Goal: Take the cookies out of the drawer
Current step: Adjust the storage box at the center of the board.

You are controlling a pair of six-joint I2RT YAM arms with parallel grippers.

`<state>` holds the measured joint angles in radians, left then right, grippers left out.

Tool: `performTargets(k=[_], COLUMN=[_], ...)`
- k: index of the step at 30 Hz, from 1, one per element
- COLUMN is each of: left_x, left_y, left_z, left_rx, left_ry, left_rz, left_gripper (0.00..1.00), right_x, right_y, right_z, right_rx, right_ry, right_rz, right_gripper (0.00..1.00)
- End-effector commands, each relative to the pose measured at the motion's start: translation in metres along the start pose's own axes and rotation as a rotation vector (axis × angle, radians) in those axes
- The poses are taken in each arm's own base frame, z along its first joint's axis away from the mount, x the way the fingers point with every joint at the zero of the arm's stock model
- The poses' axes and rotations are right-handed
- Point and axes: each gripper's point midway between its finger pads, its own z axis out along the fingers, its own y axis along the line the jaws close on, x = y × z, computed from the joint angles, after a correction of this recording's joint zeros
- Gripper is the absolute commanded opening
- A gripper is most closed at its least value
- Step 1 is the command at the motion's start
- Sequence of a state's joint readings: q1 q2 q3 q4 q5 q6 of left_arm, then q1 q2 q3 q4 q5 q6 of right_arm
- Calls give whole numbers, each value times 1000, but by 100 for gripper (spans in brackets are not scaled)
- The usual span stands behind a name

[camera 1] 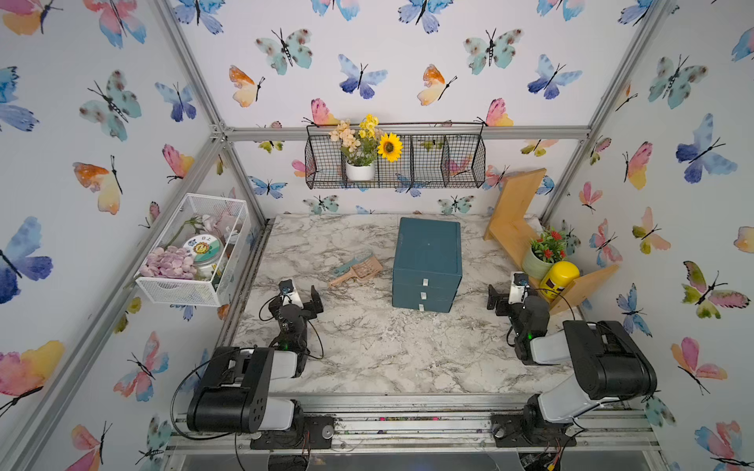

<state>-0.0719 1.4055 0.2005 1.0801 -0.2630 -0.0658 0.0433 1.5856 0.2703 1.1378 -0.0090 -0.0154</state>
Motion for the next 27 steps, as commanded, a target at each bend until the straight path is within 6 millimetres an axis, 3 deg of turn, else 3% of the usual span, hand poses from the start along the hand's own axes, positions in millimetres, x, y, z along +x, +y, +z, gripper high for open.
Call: performTargets(k=[1, 19, 22, 27], left_x=[-1, -2, -8, -30], left_y=[-1, -1, -1, 3], left_z=[0, -1, -4, -8], left_rx=[10, 12, 14, -18], left_ry=[-3, -11, -22, 2], left_rz=[12, 8, 6, -15], left_gripper=[99, 98, 98, 98], right_x=[-9, -9, -22, -33], right_y=[4, 4, 11, -10], right_z=[1, 0, -10, -2], right_rx=[-23, -23, -62, 53], right_ry=[-26, -30, -76, 92], right_rz=[10, 9, -12, 116], right_gripper=[99, 99, 99, 99])
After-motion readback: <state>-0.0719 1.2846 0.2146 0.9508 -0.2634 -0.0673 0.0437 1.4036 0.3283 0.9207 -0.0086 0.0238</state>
